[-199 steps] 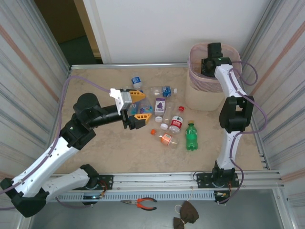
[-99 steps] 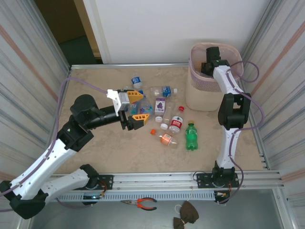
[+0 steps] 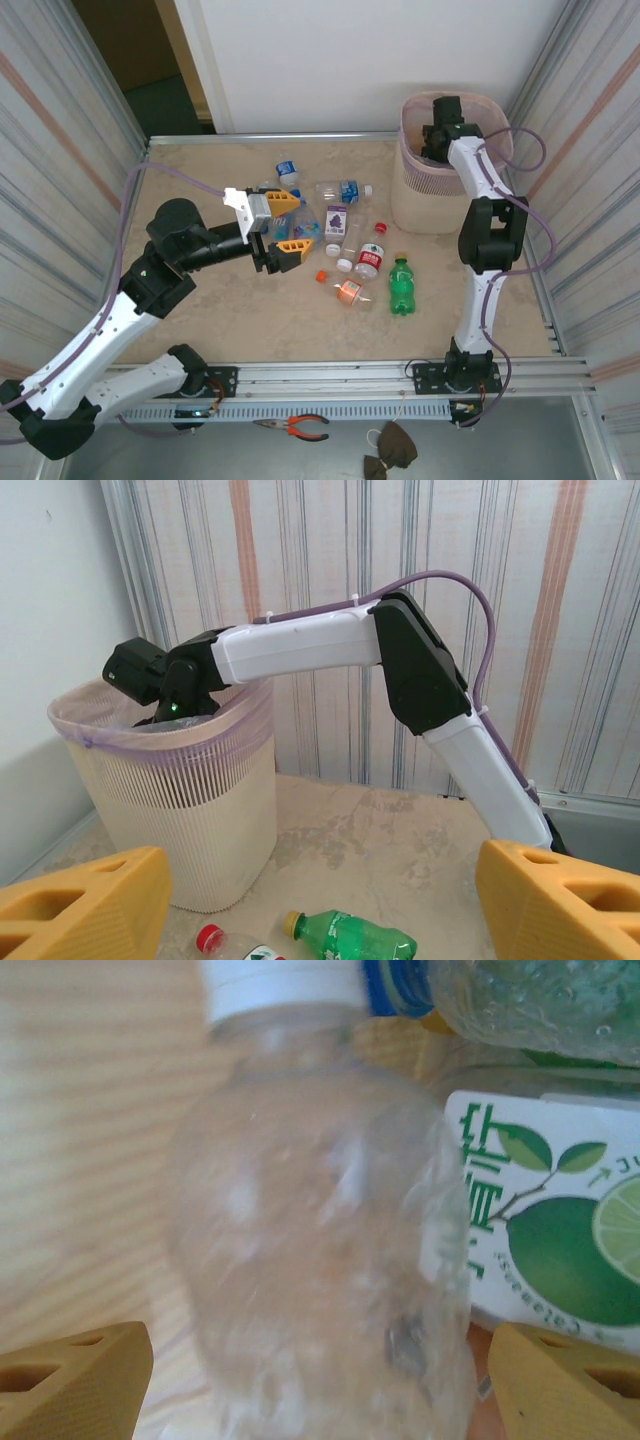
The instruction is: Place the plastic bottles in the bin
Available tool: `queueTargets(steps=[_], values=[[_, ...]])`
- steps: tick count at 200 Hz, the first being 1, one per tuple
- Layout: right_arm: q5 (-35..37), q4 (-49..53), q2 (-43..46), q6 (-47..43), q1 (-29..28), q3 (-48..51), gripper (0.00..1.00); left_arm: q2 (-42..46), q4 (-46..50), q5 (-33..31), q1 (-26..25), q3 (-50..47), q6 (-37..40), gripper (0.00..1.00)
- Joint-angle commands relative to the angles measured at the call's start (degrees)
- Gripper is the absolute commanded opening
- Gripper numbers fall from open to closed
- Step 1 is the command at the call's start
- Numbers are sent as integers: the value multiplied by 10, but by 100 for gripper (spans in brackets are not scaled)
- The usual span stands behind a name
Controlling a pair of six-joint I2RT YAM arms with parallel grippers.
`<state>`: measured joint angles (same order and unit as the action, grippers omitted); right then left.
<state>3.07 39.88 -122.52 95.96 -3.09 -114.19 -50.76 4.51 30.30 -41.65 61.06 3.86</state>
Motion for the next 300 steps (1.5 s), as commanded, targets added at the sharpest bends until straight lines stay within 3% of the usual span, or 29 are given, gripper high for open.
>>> queueTargets(steps=[1, 70, 100, 119, 146, 181, 211, 254, 300], values=[[19, 22, 58, 10, 5, -7, 87, 11, -4, -7, -2, -1, 4, 80], [28, 25, 140, -2, 6, -4, 86, 3, -8, -18, -2, -6, 6, 80], [50, 17, 179, -53, 0, -4, 85, -4, -11, -28, -2, -7, 2, 80], [54, 3, 203, -118, -4, 3, 83, -11, -11, -38, -2, -8, 0, 80], [68, -61, 252, -294, -18, 49, 80, -26, -10, -50, 3, -5, -8, 80], [-6, -166, 333, -523, -19, 152, 76, -47, 1, -114, 19, -2, -42, 80], [-52, -171, 391, -658, -21, 188, 76, -67, 27, -160, 44, 6, -75, 79], [-48, -142, 459, -714, -19, 229, 77, -119, 133, -264, 84, 41, -127, 76], [-53, -126, 506, -718, -20, 256, 76, -200, 194, -236, 165, 66, -127, 75]])
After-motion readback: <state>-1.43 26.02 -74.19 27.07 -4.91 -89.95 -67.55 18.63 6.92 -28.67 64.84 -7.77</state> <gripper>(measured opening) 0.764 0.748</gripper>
